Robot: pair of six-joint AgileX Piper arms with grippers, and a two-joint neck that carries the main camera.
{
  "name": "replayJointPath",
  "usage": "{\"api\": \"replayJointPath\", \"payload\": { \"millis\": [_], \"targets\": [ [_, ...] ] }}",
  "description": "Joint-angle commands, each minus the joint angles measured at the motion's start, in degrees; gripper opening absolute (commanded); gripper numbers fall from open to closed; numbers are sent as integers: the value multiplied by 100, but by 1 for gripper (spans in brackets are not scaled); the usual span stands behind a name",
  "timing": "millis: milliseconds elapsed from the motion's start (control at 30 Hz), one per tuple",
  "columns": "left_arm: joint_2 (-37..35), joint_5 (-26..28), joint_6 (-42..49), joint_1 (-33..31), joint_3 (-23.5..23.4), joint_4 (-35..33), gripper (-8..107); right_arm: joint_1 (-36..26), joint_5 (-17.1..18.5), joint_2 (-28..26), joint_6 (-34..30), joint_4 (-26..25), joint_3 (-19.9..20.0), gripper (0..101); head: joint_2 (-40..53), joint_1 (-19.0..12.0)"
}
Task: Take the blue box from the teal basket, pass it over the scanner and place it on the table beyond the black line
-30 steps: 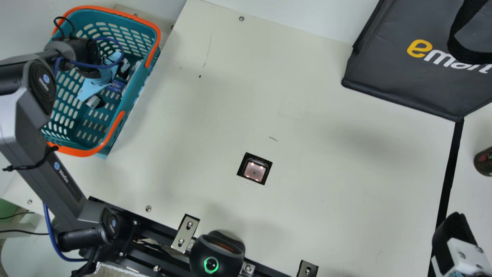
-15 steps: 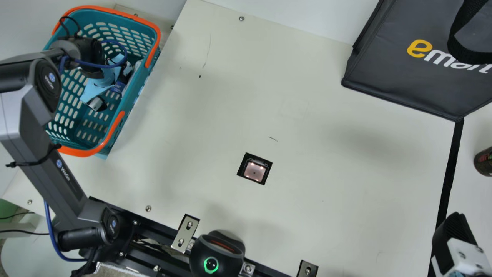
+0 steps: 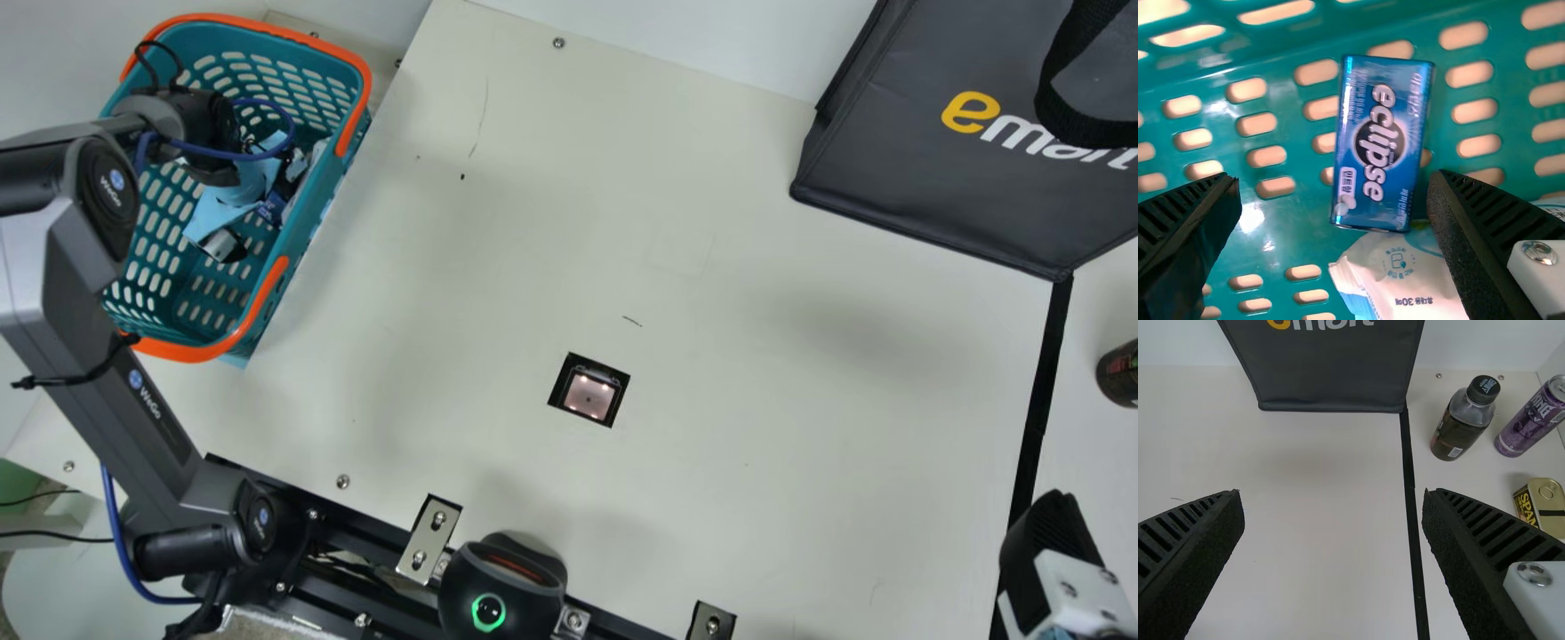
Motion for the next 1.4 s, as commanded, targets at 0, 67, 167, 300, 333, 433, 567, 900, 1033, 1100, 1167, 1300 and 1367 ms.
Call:
{"api": "replayJointPath", "payload": {
  "millis": [0,67,167,300,333,433,567,900,1033,1100,1167,1300,1367],
  "targets": [
    [23,-54,223,4,-17,-49,90,0,0,0,0,0,0,95,14,-166],
    [47,-100,409,5,-41,-131,90,0,0,0,0,0,0,95,14,-166],
    [70,-144,634,7,-81,-212,90,0,0,0,0,0,0,95,14,-166],
    [90,-155,854,18,-139,-302,90,0,0,0,0,0,0,95,14,-166],
    [92,-151,896,22,-150,-321,83,0,0,0,0,0,0,95,14,-166],
    [96,-138,988,36,-176,-367,63,0,0,0,0,0,0,95,14,-166],
    [101,-138,1065,64,-185,-399,36,0,0,0,0,0,0,95,14,-166],
    [39,-157,1180,158,-111,-433,-8,0,1,0,0,0,0,95,14,-166],
    [-88,-119,1263,190,-57,-482,-8,0,1,0,0,0,0,95,14,-166],
    [-185,-86,1319,201,-35,-525,-8,0,1,0,0,0,0,95,14,-166],
    [-296,-43,1389,212,-16,-590,-8,0,1,0,0,0,0,95,14,-166],
    [-544,120,1565,227,-11,-768,-8,0,1,0,0,0,0,95,14,-166],
    [-679,228,1672,235,-23,-881,-8,0,1,0,0,0,0,95,14,-166]
  ]
}}
